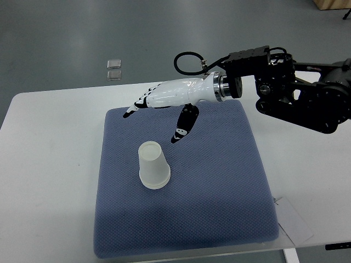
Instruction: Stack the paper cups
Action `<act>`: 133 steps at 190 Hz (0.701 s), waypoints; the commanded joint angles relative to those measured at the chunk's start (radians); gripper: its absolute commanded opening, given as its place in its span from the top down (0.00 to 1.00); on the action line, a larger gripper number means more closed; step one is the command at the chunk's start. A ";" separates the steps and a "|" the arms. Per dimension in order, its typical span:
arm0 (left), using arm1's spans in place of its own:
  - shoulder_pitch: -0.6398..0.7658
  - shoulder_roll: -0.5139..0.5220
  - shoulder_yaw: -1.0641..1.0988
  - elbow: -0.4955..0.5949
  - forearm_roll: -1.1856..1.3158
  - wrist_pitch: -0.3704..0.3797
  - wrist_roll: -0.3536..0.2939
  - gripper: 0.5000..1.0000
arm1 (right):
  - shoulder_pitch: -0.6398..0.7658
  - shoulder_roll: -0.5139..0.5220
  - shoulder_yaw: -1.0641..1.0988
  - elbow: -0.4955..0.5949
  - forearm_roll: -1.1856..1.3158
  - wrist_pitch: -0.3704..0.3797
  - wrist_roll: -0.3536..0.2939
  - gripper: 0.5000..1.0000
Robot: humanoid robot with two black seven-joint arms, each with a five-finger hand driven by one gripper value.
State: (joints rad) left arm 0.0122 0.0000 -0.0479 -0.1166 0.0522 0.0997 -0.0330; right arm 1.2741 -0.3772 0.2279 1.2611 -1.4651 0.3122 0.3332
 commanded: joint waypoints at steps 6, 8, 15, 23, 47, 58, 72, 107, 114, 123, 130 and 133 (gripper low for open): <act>0.000 0.000 0.000 0.000 0.000 0.000 0.001 0.00 | -0.024 -0.012 0.083 -0.045 0.124 0.010 -0.022 0.17; 0.000 0.000 0.000 0.000 0.000 0.000 -0.001 0.00 | -0.028 -0.012 0.091 -0.052 0.140 0.008 -0.029 0.17; 0.000 0.000 0.000 0.000 0.000 0.000 0.001 0.00 | -0.038 -0.014 0.114 -0.077 0.183 0.004 -0.048 0.17; 0.000 0.000 0.000 0.000 0.000 0.000 0.001 0.00 | -0.052 -0.011 0.145 -0.118 0.242 -0.005 -0.074 0.18; 0.000 0.000 0.000 0.000 0.000 0.000 0.001 0.00 | -0.116 0.009 0.261 -0.233 0.379 -0.032 -0.135 0.18; 0.000 0.000 0.000 0.000 0.000 0.000 0.001 0.00 | -0.150 0.014 0.309 -0.275 0.419 -0.073 -0.158 0.18; 0.000 0.000 0.000 0.000 0.000 0.000 0.001 0.00 | -0.185 0.015 0.350 -0.333 0.460 -0.134 -0.192 0.18; 0.000 0.000 -0.001 0.000 0.000 0.000 0.001 0.00 | -0.256 0.063 0.418 -0.463 0.598 -0.194 -0.220 0.18; 0.000 0.000 0.000 0.000 0.000 0.000 0.001 0.00 | -0.272 0.072 0.435 -0.485 0.623 -0.197 -0.220 0.18; 0.000 0.000 0.000 0.000 0.000 0.000 0.001 0.00 | -0.305 0.083 0.467 -0.512 0.651 -0.202 -0.220 0.18; 0.000 0.000 0.000 0.000 0.000 0.000 0.001 0.00 | -0.323 0.089 0.490 -0.525 0.657 -0.202 -0.221 0.18; 0.000 0.000 0.000 0.000 0.000 0.000 0.001 0.00 | -0.335 0.093 0.505 -0.531 0.658 -0.202 -0.221 0.18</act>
State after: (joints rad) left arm 0.0125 0.0000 -0.0477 -0.1166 0.0522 0.0997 -0.0328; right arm 0.9938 -0.3040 0.6713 0.7737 -0.8418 0.1153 0.1140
